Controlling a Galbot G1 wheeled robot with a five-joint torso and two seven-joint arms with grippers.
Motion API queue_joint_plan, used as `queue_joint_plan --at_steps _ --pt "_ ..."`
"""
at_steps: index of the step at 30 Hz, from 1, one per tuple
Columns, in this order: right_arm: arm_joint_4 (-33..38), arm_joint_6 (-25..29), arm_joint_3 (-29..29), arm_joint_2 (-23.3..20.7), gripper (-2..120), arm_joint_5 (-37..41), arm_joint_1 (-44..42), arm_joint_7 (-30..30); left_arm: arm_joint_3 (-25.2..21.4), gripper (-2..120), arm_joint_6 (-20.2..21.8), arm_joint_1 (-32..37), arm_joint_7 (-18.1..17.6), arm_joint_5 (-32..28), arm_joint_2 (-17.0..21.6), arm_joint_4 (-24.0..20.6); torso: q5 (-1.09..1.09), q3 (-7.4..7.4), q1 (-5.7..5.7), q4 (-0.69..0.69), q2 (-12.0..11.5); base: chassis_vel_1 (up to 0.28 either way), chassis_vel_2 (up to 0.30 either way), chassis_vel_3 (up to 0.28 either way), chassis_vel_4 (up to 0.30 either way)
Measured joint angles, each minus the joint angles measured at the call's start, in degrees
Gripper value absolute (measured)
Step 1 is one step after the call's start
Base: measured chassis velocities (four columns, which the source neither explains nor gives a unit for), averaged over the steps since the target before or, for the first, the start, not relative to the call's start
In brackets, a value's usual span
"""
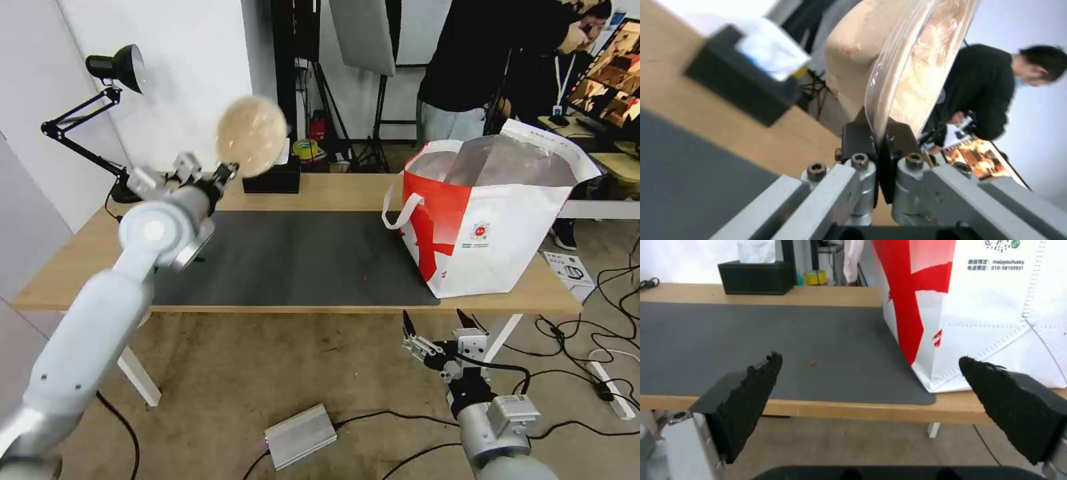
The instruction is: Pick up the trash from the table and place it into the takeout bag.
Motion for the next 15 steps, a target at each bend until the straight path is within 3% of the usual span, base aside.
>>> queue_joint_plan --at_steps 4,15 --pt "0.0 0.0 0.0 0.0 100 0.0 0.0 0.0 6.3 0 -0.4 -6.5 0.1 0.0 -3.8 4.2 0.01 0.00 0.00 -0.01 0.0 0.000 0.000 0.000 0.000" --pt "0.0 0.0 0.0 0.0 100 0.0 0.0 0.0 14.0 0 -1.1 -14.7 1.1 0.9 -11.9 12.9 0.00 0.00 0.00 0.00 0.0 0.000 0.000 0.000 0.000"
